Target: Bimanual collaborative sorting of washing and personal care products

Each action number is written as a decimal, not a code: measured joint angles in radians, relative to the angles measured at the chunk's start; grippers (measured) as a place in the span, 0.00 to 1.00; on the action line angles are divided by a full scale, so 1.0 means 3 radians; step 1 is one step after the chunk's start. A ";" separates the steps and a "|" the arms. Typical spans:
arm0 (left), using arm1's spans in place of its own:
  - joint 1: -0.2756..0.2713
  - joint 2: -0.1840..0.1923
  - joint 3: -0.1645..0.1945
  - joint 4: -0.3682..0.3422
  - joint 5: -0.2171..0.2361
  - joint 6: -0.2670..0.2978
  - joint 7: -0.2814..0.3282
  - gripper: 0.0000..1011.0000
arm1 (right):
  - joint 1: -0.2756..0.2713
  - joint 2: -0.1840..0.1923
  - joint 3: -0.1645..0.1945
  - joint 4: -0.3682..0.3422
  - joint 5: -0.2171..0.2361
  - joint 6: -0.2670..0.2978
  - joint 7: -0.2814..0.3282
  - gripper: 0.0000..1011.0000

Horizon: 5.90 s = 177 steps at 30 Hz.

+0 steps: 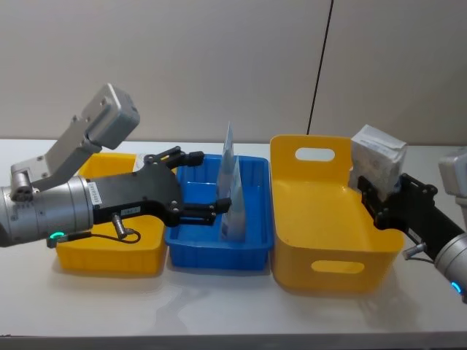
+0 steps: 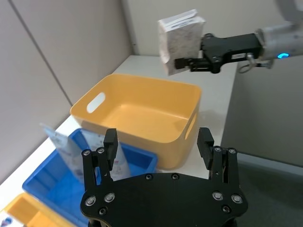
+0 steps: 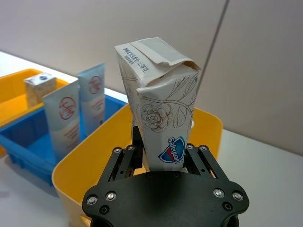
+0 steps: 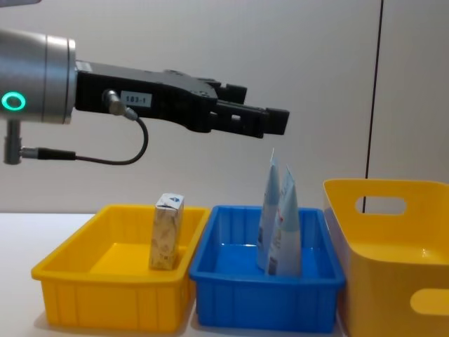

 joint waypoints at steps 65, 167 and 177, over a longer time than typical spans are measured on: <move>0.0226 0.0011 -0.0156 -0.0257 -0.0057 0.0480 0.0819 0.99 | 0.0240 -0.0825 -0.0252 0.0272 -0.0421 0.0654 -0.0784 0.37; 0.0226 0.0011 -0.0155 -0.0256 -0.0057 0.0482 0.0823 0.99 | 0.1015 -0.1506 -0.0845 0.0920 -0.0706 0.1158 -0.0471 0.99; 0.0226 0.0011 -0.0155 -0.0256 -0.0057 0.0482 0.0823 0.99 | 0.1168 -0.1600 -0.0875 0.1144 -0.0757 0.1144 -0.0448 0.99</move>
